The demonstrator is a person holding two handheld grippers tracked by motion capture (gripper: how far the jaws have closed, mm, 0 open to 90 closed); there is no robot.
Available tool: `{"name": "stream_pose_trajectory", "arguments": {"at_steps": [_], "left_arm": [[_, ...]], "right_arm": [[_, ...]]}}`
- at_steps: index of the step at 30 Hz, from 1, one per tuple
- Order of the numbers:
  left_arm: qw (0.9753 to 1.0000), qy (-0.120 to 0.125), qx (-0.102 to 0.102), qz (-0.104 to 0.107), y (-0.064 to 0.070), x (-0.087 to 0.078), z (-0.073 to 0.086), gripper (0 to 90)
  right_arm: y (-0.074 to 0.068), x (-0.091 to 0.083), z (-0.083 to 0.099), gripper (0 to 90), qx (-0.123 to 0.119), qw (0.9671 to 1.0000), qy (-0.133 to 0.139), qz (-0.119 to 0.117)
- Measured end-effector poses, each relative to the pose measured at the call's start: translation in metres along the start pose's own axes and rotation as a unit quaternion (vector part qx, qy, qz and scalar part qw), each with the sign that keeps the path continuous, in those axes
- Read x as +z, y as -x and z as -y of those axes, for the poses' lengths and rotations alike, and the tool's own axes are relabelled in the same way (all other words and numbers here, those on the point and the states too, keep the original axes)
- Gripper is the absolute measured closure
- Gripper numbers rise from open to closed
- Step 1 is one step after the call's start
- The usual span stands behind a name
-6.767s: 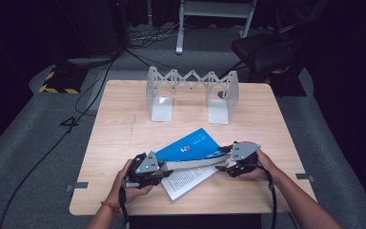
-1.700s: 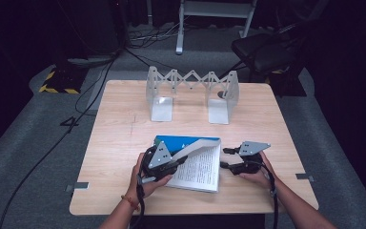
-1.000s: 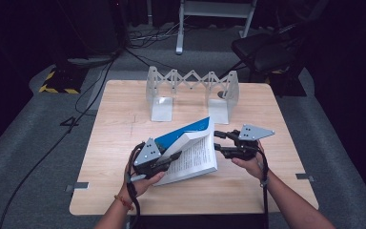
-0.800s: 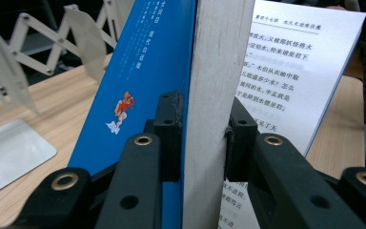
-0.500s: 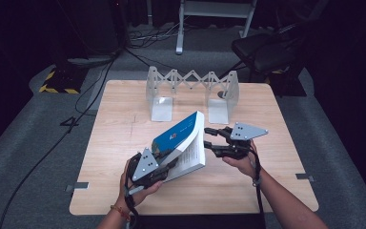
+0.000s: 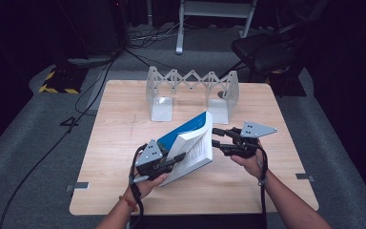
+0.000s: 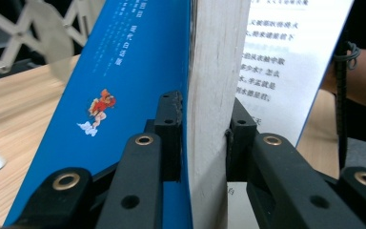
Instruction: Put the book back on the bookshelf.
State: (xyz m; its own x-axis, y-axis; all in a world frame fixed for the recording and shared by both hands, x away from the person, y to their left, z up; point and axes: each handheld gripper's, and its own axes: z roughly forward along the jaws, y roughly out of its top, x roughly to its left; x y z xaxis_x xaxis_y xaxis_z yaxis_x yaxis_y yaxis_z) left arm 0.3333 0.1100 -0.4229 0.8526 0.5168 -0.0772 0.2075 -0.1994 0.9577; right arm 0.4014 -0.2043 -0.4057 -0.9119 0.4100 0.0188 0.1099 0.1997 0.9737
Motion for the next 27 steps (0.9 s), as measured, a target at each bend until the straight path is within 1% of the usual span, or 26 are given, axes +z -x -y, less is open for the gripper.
{"name": "stream_pose_trajectory", "arguments": {"at_steps": [2, 3, 4, 6, 7, 9, 11, 12, 13, 14, 15, 16, 19, 20, 22, 23, 25, 27], "left_arm": [[0.9999, 0.003, 0.002, 0.01, 0.001, 0.007, -0.003, 73.2], [0.9999, 0.003, 0.002, 0.015, 0.001, 0.011, -0.005, 73.1], [0.9998, 0.008, 0.001, 0.02, 0.002, 0.016, -0.006, 72.8], [0.9996, 0.01, 0.005, 0.027, 0.003, 0.022, -0.008, 72.3], [0.9994, 0.013, 0.002, 0.031, 0.004, 0.025, -0.008, 72.2], [0.999, 0.018, 0.005, 0.04, 0.005, 0.029, -0.009, 72.0], [0.9988, 0.021, 0.006, 0.044, 0.006, 0.032, -0.009, 72.0], [0.9989, 0.02, 0.008, 0.042, 0.007, 0.032, -0.009, 71.8], [0.9989, 0.021, 0.009, 0.042, 0.008, 0.031, -0.009, 71.5], [0.9989, 0.019, 0.012, 0.042, 0.008, 0.03, -0.008, 71.0], [0.9989, 0.018, 0.018, 0.04, 0.009, 0.028, -0.008, 70.3], [0.999, 0.017, 0.02, 0.036, 0.01, 0.026, -0.008, 69.9], [0.999, 0.015, 0.027, 0.034, 0.01, 0.017, -0.007, 69.7], [0.999, 0.013, 0.029, 0.03, 0.01, 0.013, -0.007, 69.9], [0.999, 0.014, 0.031, 0.029, 0.01, 0.009, -0.006, 70.0], [0.9991, 0.014, 0.028, 0.027, 0.01, 0.004, -0.006, 70.1], [0.9991, 0.016, 0.027, 0.028, 0.009, 0.002, -0.005, 70.1], [0.9992, 0.014, 0.032, 0.02, 0.009, -0.002, -0.006, 70.6]], "right_arm": [[0.002, -0.008, -0.002, 53.1, -0.007, 0.9999, 0.001, 0.009], [0.003, -0.011, -0.002, 53.1, -0.006, 0.9999, 0.002, 0.011], [0.005, -0.015, -0.003, 53.1, -0.007, 0.9999, 0.0, 0.015], [0.007, -0.023, -0.003, 53.1, -0.014, 0.9995, -0.006, 0.028], [0.007, -0.026, -0.003, 53.1, -0.017, 0.9993, -0.008, 0.031], [0.008, -0.033, -0.002, 53.1, -0.016, 0.9992, -0.006, 0.037], [0.008, -0.038, -0.001, 53.1, -0.013, 0.9993, -0.001, 0.036], [0.007, -0.04, 0.0, 53.1, -0.012, 0.9992, 0.002, 0.039], [0.006, -0.04, 0.0, 53.1, -0.012, 0.999, 0.001, 0.042], [0.006, -0.04, 0.001, 53.1, -0.015, 0.999, 0.003, 0.041], [0.005, -0.04, 0.001, 53.0, -0.015, 0.9991, 0.005, 0.039], [0.003, -0.039, 0.002, 53.0, -0.014, 0.9992, 0.007, 0.037], [-0.005, -0.037, 0.0, 53.1, -0.028, 0.9989, 0.009, 0.038], [-0.007, -0.036, -0.002, 53.1, -0.034, 0.9988, 0.008, 0.036], [-0.012, -0.034, -0.005, 53.1, -0.046, 0.9984, 0.006, 0.034], [-0.016, -0.031, -0.008, 53.1, -0.051, 0.9982, 0.009, 0.032], [-0.017, -0.029, -0.01, 53.1, -0.054, 0.998, 0.009, 0.031], [-0.02, -0.025, -0.013, 53.1, -0.056, 0.9979, 0.01, 0.03]]}}
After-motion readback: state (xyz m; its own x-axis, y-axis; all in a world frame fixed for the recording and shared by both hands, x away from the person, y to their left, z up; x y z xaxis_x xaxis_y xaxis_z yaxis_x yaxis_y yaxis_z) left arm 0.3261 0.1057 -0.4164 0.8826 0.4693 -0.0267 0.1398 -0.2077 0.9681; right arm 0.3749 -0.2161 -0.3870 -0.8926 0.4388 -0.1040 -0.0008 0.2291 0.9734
